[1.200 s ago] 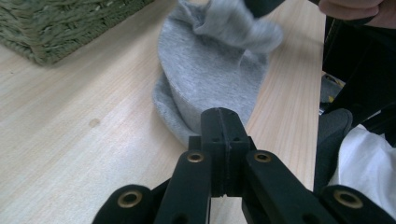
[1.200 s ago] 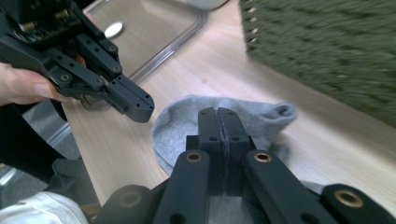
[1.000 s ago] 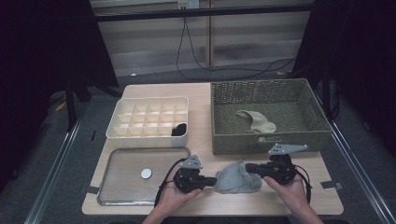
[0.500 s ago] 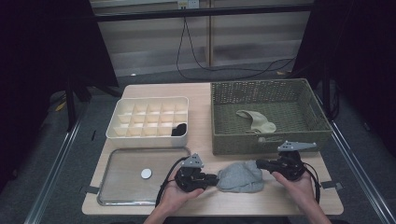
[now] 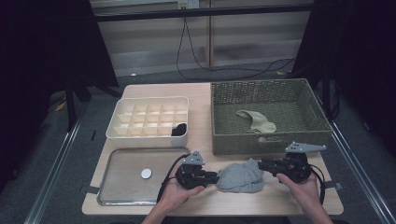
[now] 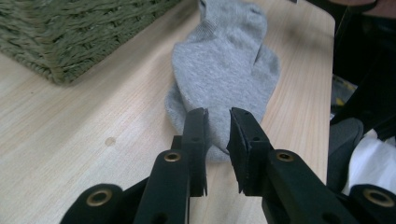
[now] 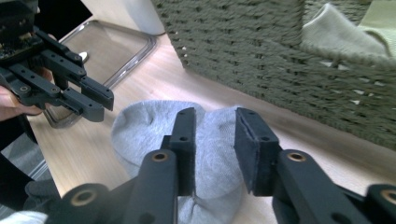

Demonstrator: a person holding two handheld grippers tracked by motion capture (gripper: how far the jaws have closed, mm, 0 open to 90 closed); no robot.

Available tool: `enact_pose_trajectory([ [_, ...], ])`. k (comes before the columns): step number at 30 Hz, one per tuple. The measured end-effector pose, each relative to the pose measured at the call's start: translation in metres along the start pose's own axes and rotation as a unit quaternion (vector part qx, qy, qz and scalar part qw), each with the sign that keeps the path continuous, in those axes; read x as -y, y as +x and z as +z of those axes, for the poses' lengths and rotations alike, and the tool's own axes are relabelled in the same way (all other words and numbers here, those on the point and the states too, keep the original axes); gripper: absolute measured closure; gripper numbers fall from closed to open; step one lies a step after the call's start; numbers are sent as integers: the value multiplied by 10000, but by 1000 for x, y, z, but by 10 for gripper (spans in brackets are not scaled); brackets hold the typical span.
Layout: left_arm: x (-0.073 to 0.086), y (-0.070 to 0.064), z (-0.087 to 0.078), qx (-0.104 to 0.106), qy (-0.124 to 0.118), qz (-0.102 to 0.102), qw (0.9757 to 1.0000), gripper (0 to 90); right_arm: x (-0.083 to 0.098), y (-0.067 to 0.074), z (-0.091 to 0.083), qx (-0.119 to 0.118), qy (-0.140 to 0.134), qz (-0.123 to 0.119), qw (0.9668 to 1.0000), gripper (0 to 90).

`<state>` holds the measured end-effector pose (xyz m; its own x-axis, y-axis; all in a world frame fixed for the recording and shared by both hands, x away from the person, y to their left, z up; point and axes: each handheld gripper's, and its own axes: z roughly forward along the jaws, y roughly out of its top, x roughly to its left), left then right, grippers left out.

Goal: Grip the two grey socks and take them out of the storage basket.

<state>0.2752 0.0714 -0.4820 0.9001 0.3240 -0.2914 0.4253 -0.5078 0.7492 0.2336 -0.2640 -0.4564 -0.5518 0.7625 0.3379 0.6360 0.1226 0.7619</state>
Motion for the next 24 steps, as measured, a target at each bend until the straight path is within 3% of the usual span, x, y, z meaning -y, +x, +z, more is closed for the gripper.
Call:
enact_pose_trajectory([
  [5,-3,3,4,-19,-22,-42,10000,750,3,-11,11,125,300,57,9995,625],
  [17,4,-3,18,38,96,-83,9999,696,8,-19,28,2,760,30,9971,613],
  [24,4,-2,18,15,140,-84,9999,751,9,-20,36,131,926,-34,9956,747],
])
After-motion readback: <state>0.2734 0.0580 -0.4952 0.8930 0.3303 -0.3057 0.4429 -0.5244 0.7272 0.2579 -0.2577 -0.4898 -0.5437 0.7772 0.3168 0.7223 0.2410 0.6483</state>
